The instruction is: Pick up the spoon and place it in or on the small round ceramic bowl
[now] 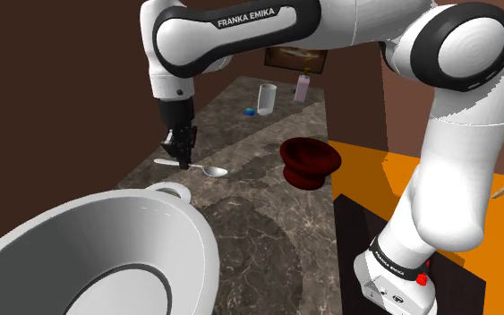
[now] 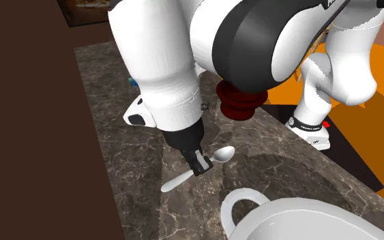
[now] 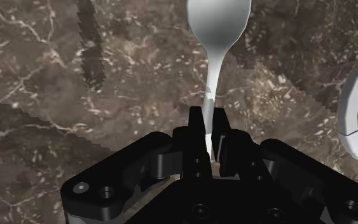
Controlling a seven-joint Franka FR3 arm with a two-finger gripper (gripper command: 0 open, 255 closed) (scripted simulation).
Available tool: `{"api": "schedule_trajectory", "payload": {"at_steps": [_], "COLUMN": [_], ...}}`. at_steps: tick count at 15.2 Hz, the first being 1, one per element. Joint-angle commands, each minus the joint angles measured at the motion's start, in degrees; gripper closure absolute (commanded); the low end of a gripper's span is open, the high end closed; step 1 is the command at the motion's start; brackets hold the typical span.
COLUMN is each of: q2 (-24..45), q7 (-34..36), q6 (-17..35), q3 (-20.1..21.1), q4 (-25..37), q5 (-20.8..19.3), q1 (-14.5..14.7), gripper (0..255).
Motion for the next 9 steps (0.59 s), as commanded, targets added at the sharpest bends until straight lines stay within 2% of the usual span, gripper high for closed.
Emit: {"api": "schedule_trajectory", "payload": {"at_steps": [1, 9], "q2": [-0.28, -0.63], "q7": [0.18, 0.81], "q6": [-1.65, -7.63], "q3": [0.05, 0.17], "q4": [1.36, 7.05], "q5": [0.07, 0.14], "q1": [0.01, 0.1], "gripper": [255, 255]}}
